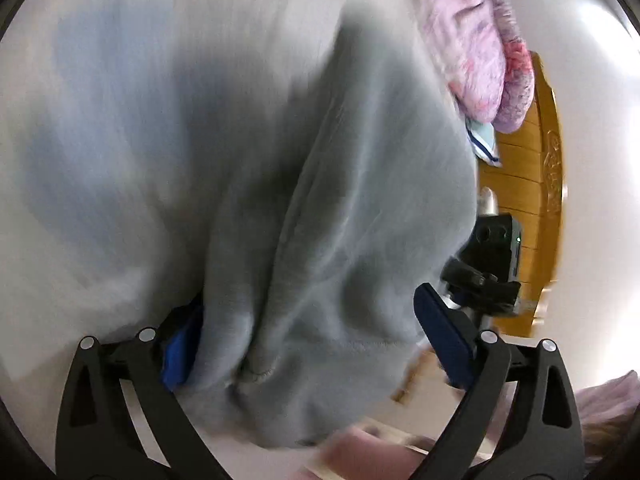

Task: Fold large clothes
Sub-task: 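Grasp the folded grey hoodie bundle with both tools and lift it, then carry the hoodie bundle with both tools toward the stack of folded clothes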

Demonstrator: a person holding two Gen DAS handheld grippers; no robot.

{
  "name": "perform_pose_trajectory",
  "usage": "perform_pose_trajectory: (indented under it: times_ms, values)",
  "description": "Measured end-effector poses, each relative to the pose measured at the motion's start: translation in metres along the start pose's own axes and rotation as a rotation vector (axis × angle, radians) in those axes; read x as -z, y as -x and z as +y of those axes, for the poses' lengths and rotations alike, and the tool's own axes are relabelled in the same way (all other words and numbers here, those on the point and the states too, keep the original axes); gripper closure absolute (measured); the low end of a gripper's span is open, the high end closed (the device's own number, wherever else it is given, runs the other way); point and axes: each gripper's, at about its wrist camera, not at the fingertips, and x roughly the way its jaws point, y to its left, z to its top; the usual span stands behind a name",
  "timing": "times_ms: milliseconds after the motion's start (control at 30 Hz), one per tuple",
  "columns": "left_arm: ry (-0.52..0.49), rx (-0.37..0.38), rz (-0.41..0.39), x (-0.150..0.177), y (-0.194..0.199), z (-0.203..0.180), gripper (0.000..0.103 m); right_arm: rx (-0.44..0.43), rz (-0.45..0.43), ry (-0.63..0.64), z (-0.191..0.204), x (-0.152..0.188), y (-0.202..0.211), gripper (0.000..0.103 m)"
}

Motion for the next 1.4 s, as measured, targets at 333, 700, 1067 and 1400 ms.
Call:
perform_pose_trajectory:
  times_ms: [333,700,1067,1400]
  values:
    - [0.011,-0.163,-0.17,0.023,-0.009,-0.038,0.058,0.126,-0.063,-0.029,0.019,0.018,0.009,0.039]
    - [-0.154,-0.373,-0.213,0.074,0.026,-0.175,0.062,0.17,-0.115,0.036,0.098,0.063,0.102,0.05]
    - [-0.257,-0.357,-0.234,0.164,0.101,-0.29,0.062,0.187,-0.24,0.122,0.188,0.158,0.224,0.05]
    - [-0.4,-0.369,-0.184,0.193,0.05,-0.392,0.062,0.156,-0.39,0.013,0.2,0.207,0.285,0.05]
